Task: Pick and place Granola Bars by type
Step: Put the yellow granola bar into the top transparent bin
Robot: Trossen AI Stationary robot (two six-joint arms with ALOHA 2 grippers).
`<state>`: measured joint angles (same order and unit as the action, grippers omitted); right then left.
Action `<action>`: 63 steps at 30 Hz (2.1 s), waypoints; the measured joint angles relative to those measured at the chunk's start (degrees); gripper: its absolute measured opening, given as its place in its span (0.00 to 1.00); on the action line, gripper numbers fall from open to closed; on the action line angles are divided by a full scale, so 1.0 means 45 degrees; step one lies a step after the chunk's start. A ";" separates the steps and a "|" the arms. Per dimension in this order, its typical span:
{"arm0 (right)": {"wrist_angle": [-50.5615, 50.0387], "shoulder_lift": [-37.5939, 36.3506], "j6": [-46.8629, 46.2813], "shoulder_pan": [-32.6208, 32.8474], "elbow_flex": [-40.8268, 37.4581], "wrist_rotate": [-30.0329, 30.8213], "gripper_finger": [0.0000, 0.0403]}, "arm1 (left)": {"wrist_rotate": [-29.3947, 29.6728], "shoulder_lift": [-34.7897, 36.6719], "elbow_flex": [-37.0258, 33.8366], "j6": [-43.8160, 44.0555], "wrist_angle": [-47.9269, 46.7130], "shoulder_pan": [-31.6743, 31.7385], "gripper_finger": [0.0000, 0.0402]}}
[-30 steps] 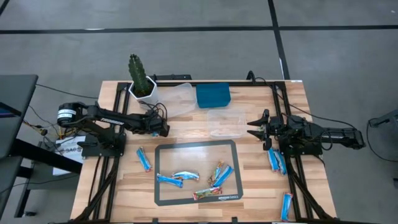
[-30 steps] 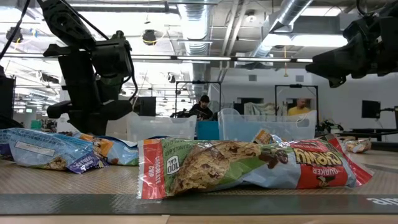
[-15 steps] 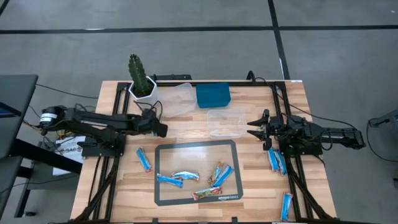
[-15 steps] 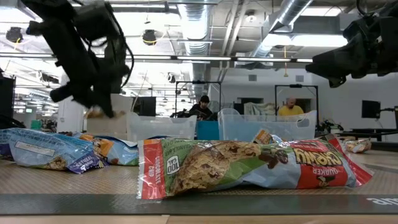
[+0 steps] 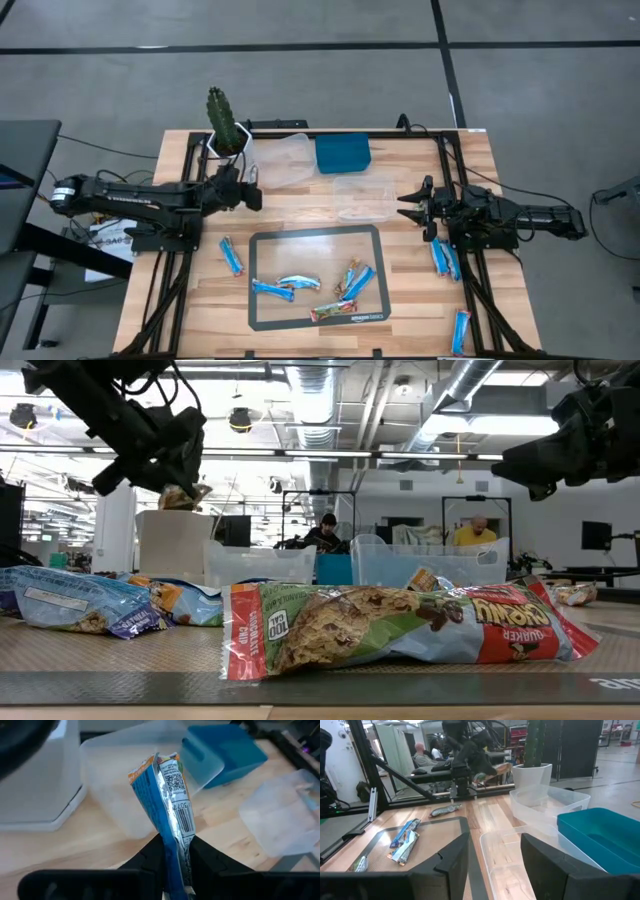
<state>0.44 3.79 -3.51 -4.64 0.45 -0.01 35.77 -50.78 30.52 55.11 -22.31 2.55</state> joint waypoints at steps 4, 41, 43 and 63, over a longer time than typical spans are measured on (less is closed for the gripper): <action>0.0000 -0.0003 -0.0005 0.0000 0.0000 0.0000 0.42 | 0.0308 -0.0349 0.0005 -0.1402 0.1492 0.0186 0.14; 0.0000 0.0000 0.0000 0.0000 0.0000 0.0000 0.42 | 0.2360 -1.0627 0.6188 -1.3089 0.1093 0.3311 0.14; -0.0001 -0.0001 -0.0003 0.0000 0.0000 0.0000 0.42 | 0.2356 -1.0627 0.6188 -1.3147 0.1137 0.3311 0.14; -0.0003 0.0000 -0.0005 0.0000 0.0000 0.0000 0.42 | 0.1796 -1.0622 0.6188 -1.2443 0.1157 0.3156 0.35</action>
<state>0.43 3.78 -3.53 -4.64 0.45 -0.01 43.86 -98.59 58.37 -0.89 -17.10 16.75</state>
